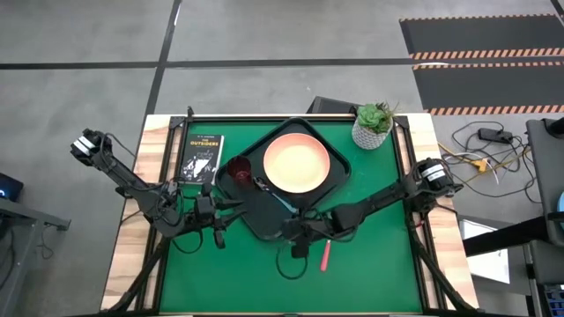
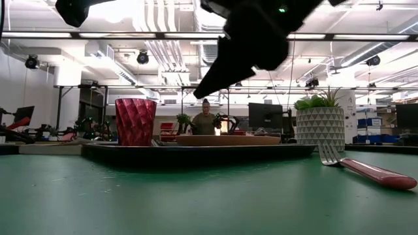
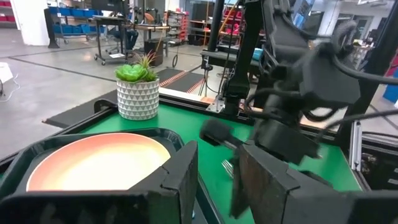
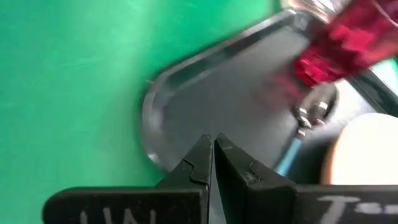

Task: Pick and place plate/cup/fork/spoon on tray
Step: Adjust the blue spoon on the black serving tray

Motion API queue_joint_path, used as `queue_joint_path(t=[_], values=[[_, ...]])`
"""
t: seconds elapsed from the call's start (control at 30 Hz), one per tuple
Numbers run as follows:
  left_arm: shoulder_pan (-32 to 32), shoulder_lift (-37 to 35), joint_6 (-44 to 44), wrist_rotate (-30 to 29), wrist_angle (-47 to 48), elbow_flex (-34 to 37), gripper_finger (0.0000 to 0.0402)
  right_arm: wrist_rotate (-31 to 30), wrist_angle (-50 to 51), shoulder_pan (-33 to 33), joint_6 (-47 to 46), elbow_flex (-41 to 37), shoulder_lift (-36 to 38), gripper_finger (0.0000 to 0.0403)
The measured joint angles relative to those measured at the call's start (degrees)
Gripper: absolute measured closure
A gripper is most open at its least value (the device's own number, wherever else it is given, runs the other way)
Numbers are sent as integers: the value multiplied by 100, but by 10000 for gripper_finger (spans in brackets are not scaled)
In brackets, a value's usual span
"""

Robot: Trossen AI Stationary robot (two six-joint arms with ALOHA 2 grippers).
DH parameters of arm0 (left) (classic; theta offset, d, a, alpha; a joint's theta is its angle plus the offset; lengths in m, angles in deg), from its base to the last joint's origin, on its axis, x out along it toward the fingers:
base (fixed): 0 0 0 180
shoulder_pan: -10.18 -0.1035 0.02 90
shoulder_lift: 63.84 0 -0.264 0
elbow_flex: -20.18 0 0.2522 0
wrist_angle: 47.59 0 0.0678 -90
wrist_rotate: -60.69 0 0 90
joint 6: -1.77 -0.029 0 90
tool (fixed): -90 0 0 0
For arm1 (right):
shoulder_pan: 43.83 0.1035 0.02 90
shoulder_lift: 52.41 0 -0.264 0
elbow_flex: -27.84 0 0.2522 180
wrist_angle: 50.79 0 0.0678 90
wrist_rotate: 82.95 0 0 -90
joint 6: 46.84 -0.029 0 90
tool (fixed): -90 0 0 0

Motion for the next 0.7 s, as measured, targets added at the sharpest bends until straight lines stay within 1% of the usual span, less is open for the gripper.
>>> queue_joint_path(t=[0.1, 0.2, 0.33, 0.43, 0.6, 0.7], values=[[0, 0, -71, 0, 4, 0, 302, 30, 668, -187, -139, 444, -8, 394], [-2, 0, -165, -51, 2, -3, 302, 56, 1134, -370, -70, 920, -152, 394], [-4, -4, -219, -63, -24, -18, 302, 193, 1516, -541, 217, 1498, -621, 394], [-4, -9, -217, -68, -24, -11, 302, 290, 1822, -605, 607, 1914, -1056, 394], [-3, -7, -188, -68, -23, -10, 302, -25, 3084, -767, 441, 2560, -1635, 394], [-2, -9, -186, -68, -19, -4, 302, -62, 3271, -864, 416, 2698, -1826, 394]])
